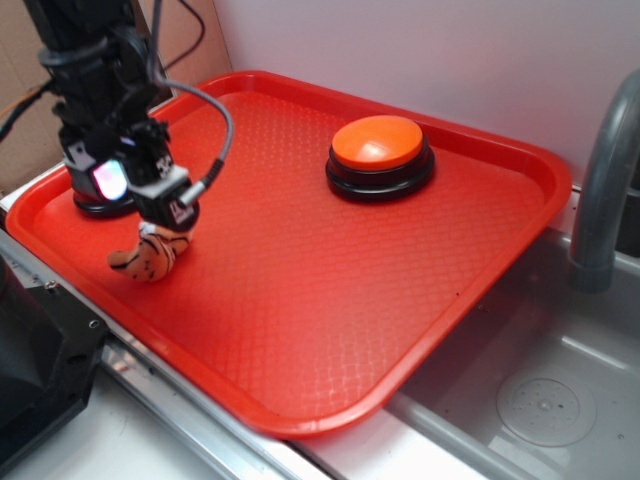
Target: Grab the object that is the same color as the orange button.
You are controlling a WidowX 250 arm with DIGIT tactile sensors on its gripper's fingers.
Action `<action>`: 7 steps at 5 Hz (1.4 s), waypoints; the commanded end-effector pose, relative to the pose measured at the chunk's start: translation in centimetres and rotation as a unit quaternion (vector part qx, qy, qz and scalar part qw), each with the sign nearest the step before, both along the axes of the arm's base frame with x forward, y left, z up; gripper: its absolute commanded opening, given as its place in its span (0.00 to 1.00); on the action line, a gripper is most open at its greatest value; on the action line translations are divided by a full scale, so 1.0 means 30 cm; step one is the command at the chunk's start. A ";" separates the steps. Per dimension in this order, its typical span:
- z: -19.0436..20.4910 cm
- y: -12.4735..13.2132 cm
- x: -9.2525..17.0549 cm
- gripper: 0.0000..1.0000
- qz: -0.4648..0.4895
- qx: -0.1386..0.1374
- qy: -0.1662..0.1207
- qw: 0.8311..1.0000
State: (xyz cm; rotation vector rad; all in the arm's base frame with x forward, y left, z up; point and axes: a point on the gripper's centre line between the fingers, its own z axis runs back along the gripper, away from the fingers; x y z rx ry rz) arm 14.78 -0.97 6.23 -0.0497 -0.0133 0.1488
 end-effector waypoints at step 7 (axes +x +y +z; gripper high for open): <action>0.333 -0.086 0.007 0.00 -0.045 0.014 -0.031 0.998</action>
